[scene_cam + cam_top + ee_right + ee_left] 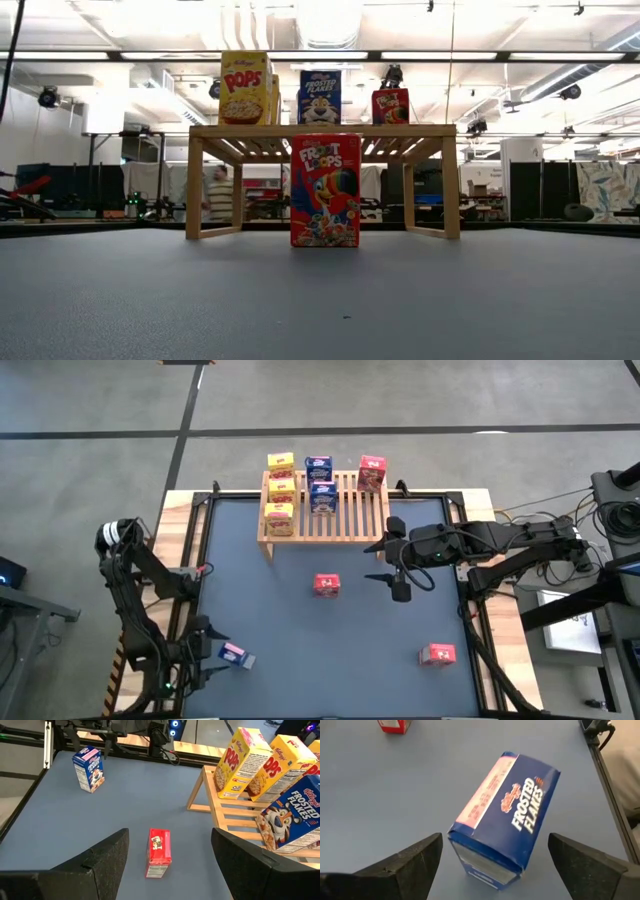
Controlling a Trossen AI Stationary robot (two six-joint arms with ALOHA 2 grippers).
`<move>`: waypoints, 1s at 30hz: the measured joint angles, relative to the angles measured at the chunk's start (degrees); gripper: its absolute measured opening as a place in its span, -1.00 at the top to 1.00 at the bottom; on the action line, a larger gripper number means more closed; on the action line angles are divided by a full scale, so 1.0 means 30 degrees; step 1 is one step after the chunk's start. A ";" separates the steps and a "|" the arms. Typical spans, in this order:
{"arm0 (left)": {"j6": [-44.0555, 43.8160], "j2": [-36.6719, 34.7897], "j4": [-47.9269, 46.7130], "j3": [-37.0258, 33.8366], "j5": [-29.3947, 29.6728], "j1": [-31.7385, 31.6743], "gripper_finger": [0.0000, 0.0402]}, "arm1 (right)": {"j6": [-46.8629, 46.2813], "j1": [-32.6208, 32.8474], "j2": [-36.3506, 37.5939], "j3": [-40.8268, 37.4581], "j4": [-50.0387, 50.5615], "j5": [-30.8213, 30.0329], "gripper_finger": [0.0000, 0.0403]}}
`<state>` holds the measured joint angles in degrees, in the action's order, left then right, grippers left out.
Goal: Stack cereal on shelf
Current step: Put the blue cereal box on the shelf aligned with the other blue cereal box
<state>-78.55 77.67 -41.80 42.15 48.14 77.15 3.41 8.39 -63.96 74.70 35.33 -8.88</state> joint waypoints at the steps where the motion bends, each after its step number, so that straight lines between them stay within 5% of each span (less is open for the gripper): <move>1: 0.0082 -0.0015 0.0013 -0.0006 0.0074 -0.0030 -0.70 | -0.0003 -0.0003 0.0000 0.0000 0.0000 0.0000 -0.35; 17: 0.1507 -0.0031 0.3803 -0.1937 -0.0378 -0.0655 -0.27 | 0.0153 -0.0002 0.0000 0.0000 -0.0075 0.0000 -0.35; 30: 0.4329 -0.0248 0.3796 -0.0468 -0.0139 -0.1441 -0.08 | 0.0314 0.0001 0.0000 -0.0007 -0.0561 -0.0007 -0.35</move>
<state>-65.56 76.93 -30.41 40.75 47.73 72.82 4.35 8.39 -63.96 74.67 33.65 -8.91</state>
